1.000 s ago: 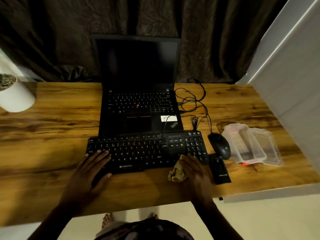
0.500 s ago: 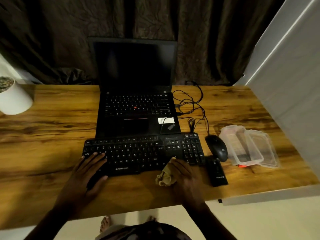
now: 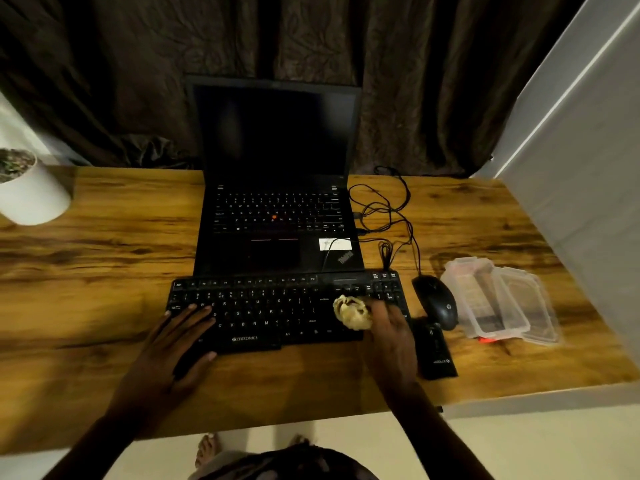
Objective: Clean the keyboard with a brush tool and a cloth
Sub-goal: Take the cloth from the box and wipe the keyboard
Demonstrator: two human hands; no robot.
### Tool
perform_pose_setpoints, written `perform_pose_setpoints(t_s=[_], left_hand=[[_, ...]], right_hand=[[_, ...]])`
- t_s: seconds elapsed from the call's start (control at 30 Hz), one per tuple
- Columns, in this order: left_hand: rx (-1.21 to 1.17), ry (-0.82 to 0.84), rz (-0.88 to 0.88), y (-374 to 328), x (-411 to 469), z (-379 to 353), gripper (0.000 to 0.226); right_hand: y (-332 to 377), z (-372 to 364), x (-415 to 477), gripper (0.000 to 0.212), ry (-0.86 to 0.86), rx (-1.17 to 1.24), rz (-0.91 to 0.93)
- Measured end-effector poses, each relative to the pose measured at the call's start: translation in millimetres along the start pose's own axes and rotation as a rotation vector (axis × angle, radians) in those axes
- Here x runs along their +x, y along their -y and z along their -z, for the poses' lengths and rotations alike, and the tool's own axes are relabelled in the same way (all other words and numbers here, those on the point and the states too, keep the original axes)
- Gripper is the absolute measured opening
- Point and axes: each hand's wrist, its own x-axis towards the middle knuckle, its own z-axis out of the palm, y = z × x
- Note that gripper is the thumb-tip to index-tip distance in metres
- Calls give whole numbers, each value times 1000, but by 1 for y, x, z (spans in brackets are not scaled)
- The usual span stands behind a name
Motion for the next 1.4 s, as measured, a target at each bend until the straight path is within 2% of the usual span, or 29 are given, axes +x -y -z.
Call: perform_pose_setpoints(t_s=[0.1, 0.23, 0.33, 0.4, 0.53, 0.7, 0.87, 1.07, 1.27, 1.4], left_hand=[[8, 1, -6, 3, -1, -2, 62], [8, -6, -6, 5, 0, -3, 64], [3, -24, -2, 5, 0, -4, 65], [6, -29, 0, 5, 0, -4, 65], [14, -19, 1, 6, 0, -5, 66], [2, -21, 0, 1, 0, -2, 63], [10, -15, -3, 2, 0, -2, 62], [13, -17, 4, 0, 0, 0, 63], [21, -18, -3, 2, -1, 0, 67], [8, -11, 21, -2, -1, 1, 67]], right_hand=[[2, -1, 13, 37, -93, -55, 121], [18, -16, 9, 54, 25, -70, 244], [15, -16, 9, 50, 31, -92, 319], [5, -12, 11, 44, 11, -107, 301], [-5, -15, 21, 45, -6, -138, 244], [9, -20, 23, 49, 48, -172, 357], [-9, -10, 36, 43, 69, -203, 182], [3, -11, 29, 41, 127, -167, 284], [-25, 5, 33, 32, -37, -259, 134], [-15, -1, 27, 41, 19, -256, 231]])
